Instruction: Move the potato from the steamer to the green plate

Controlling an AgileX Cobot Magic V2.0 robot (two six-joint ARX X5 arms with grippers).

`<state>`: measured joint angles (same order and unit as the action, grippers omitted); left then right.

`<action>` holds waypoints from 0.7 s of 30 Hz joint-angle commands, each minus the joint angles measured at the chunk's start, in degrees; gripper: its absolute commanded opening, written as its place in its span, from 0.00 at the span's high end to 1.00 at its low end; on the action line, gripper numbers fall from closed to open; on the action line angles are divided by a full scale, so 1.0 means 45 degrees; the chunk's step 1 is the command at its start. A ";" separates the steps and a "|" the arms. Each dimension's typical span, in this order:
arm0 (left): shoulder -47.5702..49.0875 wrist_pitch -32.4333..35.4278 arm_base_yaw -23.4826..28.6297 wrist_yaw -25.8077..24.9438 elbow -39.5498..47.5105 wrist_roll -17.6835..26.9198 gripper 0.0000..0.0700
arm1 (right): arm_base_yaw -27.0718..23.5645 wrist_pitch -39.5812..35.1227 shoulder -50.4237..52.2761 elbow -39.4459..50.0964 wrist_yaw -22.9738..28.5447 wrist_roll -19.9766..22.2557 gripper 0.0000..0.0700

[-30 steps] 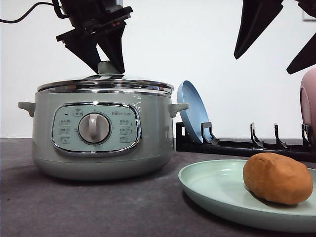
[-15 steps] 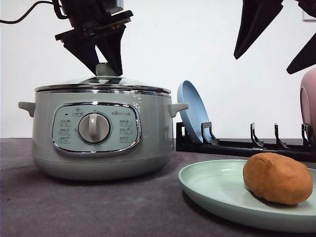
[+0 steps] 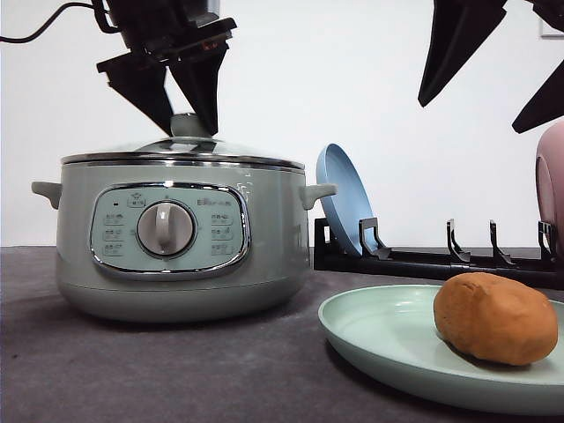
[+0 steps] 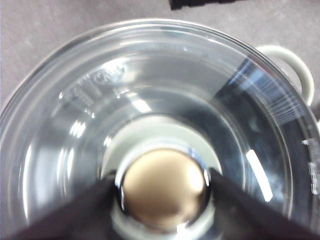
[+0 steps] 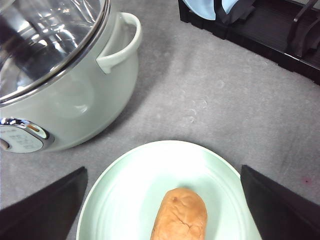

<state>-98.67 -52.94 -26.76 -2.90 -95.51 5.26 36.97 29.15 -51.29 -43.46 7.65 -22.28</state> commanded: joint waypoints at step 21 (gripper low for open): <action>0.2847 -0.0331 -0.0073 -0.0278 -0.0430 -0.0087 0.27 | 0.0079 -0.0063 -0.0053 -0.0136 -0.0750 0.0520 0.12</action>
<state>-85.90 -54.40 -26.76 -3.63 -95.92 5.18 36.97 29.18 -51.29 -43.46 4.54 -20.77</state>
